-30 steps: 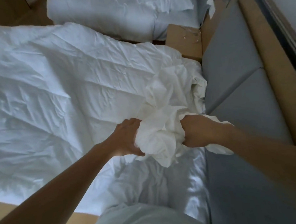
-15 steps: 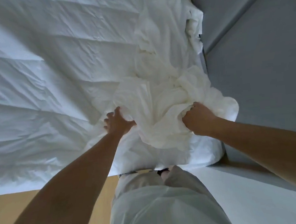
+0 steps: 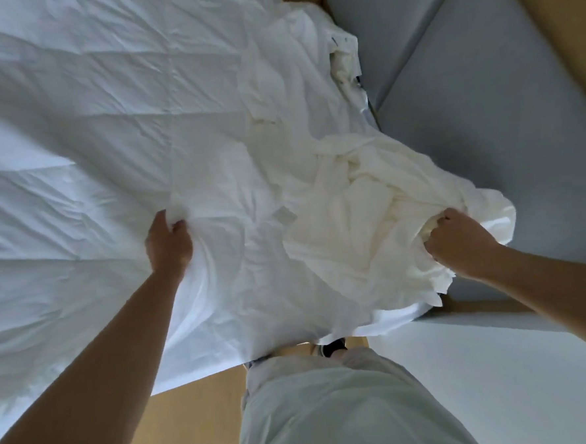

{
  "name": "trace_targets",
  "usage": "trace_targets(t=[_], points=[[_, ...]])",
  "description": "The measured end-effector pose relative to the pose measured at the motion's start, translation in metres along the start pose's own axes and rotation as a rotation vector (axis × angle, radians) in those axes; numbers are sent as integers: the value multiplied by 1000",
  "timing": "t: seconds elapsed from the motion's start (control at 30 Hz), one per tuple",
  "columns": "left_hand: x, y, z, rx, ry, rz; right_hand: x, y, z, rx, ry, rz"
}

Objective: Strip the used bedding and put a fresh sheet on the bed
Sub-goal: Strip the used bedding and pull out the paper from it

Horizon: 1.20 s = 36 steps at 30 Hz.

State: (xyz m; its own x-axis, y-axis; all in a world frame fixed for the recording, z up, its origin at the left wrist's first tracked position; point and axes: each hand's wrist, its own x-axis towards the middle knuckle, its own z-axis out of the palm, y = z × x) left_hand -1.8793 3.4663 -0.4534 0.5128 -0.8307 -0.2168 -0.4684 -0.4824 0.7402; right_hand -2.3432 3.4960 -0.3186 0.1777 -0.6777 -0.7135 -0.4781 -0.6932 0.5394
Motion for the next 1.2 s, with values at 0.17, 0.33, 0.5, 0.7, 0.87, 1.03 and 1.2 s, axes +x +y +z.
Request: trace_targets(t=[0.17, 0.33, 0.5, 0.7, 0.87, 1.03, 1.2], points=[[-31, 28, -20, -127, -296, 146, 15, -31, -26, 35, 139, -78], [-39, 23, -14, 288, -532, 295, 35, -65, -61, 74, 295, -155], [-35, 7, -6, 322, -399, 15, 39, -76, -69, 76, 328, -162], [-88, 37, 37, 410, -362, 285, 42, -75, -62, 80, 289, -189], [-122, 92, 64, -56, -829, 224, 49, -55, -67, 431, 220, -213], [-109, 128, 44, -560, -959, 14, 53, -7, -90, 1328, -84, -148], [-97, 117, 23, -491, -639, 43, 45, 54, -107, 1668, -137, -307]])
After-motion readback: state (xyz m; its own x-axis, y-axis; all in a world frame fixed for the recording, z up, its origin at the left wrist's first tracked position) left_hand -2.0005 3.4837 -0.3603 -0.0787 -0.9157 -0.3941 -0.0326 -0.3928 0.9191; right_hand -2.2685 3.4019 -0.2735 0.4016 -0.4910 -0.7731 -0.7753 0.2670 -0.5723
